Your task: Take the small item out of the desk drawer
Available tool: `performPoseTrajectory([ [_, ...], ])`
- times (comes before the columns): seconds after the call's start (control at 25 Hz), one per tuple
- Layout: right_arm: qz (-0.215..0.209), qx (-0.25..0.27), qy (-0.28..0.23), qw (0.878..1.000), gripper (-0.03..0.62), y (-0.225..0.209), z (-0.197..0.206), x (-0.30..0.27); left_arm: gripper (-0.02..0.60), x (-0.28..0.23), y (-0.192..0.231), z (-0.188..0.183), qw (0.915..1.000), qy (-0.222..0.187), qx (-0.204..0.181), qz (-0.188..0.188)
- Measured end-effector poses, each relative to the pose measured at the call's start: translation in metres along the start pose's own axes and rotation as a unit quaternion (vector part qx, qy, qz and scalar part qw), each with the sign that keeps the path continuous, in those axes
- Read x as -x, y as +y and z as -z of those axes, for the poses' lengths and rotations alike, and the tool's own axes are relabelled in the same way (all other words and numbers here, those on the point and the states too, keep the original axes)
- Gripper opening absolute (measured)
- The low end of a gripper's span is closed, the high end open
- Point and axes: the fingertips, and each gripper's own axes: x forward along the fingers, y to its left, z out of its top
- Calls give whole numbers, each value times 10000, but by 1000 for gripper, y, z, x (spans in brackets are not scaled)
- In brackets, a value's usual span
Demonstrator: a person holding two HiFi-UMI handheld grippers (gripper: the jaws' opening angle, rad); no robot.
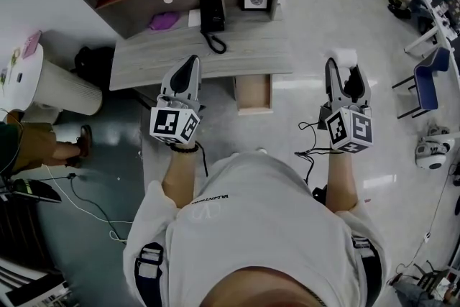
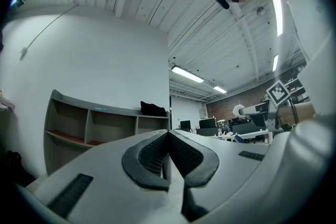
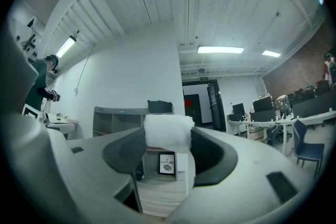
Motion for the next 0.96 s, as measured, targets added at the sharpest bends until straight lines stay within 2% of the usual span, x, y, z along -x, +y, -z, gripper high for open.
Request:
performPoseTrajectory([
  [0.96, 118, 8, 58, 9999, 261, -7, 3, -3, -2, 0, 13, -7, 9999, -94, -21, -143],
])
